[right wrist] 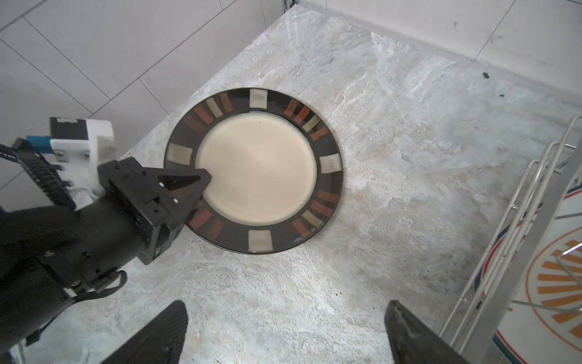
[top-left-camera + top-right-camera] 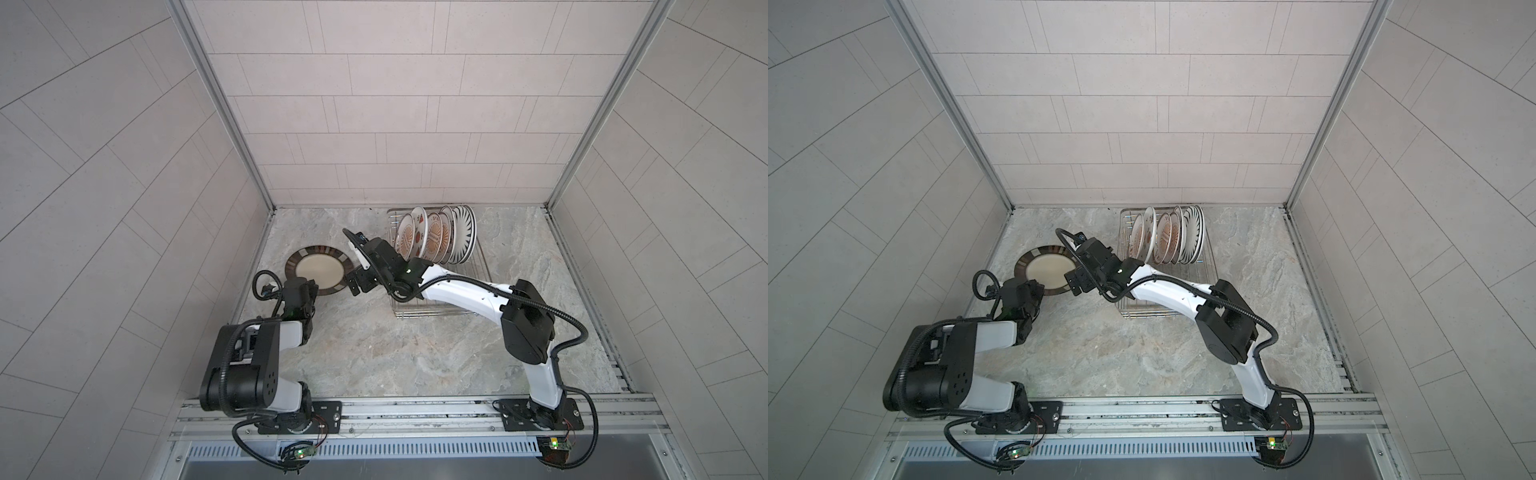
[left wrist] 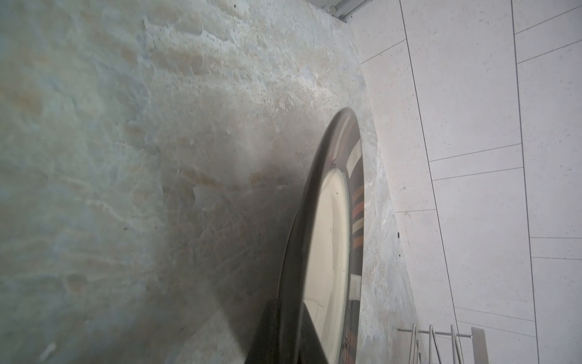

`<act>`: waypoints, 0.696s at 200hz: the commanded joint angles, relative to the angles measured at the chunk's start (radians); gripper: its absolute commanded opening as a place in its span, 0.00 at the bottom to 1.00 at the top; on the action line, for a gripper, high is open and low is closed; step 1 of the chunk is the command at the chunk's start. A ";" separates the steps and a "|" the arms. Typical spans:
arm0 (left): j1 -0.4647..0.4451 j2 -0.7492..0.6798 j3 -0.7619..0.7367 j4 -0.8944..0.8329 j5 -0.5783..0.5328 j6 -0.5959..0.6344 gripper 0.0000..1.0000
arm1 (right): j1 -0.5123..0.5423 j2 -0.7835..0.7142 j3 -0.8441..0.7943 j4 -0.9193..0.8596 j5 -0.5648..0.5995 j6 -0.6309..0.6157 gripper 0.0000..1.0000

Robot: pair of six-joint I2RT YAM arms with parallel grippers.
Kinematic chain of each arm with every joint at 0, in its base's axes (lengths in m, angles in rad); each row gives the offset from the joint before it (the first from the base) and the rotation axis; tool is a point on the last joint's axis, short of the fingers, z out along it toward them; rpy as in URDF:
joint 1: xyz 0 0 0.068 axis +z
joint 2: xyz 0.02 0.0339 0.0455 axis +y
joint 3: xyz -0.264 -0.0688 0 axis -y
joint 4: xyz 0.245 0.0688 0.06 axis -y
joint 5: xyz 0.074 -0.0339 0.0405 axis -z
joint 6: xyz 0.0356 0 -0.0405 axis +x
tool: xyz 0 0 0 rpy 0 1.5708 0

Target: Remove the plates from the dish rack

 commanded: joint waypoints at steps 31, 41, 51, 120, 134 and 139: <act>0.007 0.154 0.097 0.211 -0.050 0.010 0.07 | -0.001 0.091 0.163 -0.156 0.000 0.049 1.00; 0.007 0.181 0.112 0.216 -0.055 0.018 0.11 | -0.001 0.102 0.180 -0.158 -0.012 0.054 1.00; 0.008 0.213 0.126 0.232 -0.052 0.022 0.12 | -0.003 0.113 0.194 -0.157 -0.025 0.060 1.00; 0.008 0.345 0.205 0.264 -0.054 0.041 0.23 | -0.033 0.162 0.208 -0.132 -0.083 0.081 1.00; 0.008 0.364 0.220 0.262 -0.050 0.037 0.25 | -0.034 0.164 0.201 -0.121 -0.099 0.076 1.00; 0.007 0.374 0.225 0.263 -0.045 0.035 0.25 | -0.036 0.165 0.200 -0.119 -0.100 0.076 1.00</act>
